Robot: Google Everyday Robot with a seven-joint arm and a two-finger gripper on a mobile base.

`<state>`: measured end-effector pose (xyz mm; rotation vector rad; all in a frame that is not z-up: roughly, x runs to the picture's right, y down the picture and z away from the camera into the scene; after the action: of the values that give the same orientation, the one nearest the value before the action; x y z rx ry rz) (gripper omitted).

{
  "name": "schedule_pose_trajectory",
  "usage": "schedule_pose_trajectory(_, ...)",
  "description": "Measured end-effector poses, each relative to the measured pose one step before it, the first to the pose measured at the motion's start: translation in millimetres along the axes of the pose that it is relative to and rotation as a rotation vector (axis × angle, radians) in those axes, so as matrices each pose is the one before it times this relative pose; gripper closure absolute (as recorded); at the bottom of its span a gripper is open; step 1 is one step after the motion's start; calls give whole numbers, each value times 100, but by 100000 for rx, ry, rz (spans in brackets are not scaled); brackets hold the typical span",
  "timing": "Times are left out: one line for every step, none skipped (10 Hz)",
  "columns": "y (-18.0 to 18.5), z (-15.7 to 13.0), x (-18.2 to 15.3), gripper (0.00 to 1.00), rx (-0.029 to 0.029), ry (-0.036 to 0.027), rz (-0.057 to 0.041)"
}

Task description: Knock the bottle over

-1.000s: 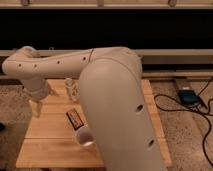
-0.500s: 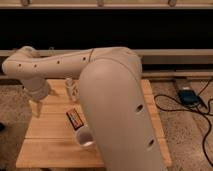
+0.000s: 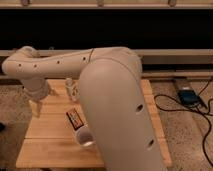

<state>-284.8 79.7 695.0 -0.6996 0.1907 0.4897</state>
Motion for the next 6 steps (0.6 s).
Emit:
schedule_pose_trajectory(-116,-45,147,20,-32,-51,253)
schedule_pose_trajectory(-383,-108,127,20,-49,-351,488)
schedule_pose_trajectory(-1084,-139,57,20,359,-838,980)
schedule_pose_trajectory(-1317,-96,-81,20,706,-641,920)
schedule_pose_trajectory(-2073,-116,63,20,1980,-75,1207)
schedule_pose_trajectory(-2124,28,193,20,1589,501,1360)
